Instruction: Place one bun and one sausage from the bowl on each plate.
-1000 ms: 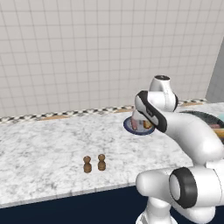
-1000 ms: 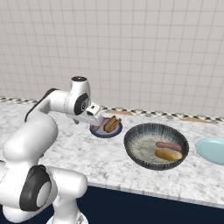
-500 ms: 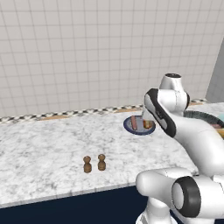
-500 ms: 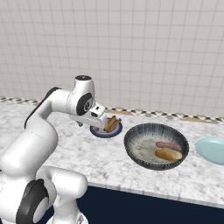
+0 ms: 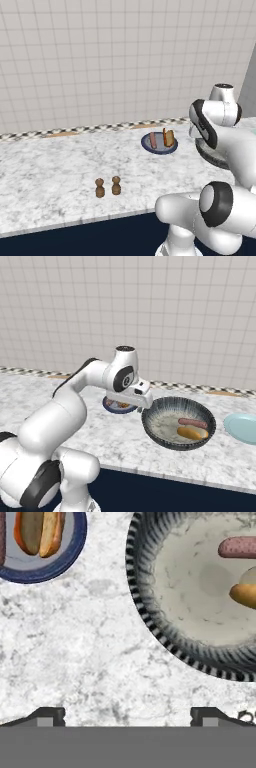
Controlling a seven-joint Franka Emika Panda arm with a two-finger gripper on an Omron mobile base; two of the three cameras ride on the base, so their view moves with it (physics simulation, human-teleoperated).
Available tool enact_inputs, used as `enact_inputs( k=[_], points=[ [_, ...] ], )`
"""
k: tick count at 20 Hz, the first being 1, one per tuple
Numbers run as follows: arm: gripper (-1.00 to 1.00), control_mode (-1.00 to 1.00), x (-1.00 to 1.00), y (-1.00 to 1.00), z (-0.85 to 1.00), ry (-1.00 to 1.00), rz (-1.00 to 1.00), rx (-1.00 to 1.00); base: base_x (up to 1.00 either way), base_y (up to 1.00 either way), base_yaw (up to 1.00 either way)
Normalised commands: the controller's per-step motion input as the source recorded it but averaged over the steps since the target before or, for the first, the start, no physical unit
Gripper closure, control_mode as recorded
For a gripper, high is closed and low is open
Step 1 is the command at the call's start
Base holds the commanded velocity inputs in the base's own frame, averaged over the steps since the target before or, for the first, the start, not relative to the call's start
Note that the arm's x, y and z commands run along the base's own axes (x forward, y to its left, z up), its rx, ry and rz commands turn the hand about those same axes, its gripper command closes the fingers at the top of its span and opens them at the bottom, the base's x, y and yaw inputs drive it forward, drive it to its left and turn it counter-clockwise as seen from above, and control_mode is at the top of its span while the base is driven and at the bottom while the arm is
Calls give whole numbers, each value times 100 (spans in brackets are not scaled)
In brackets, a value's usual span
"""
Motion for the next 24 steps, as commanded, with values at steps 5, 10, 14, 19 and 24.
enact_inputs(
  k=[5, 10, 14, 19, 24],
  points=[
    [-100, -100, -14, -88, 0, 9, 10, -4, 0, 0, 0],
    [-100, -100, -2, -67, -5, 7, 42, 0, 0, 0, 0],
    [-100, -100, -4, -79, -24, 3, 49, 0, 0, 0, 0],
    [-100, -100, -3, -52, -39, 1, 26, -4, 0, 0, 0],
    [-100, -100, 7, -22, -16, 1, 16, -2, 0, 0, 0]
  ],
)
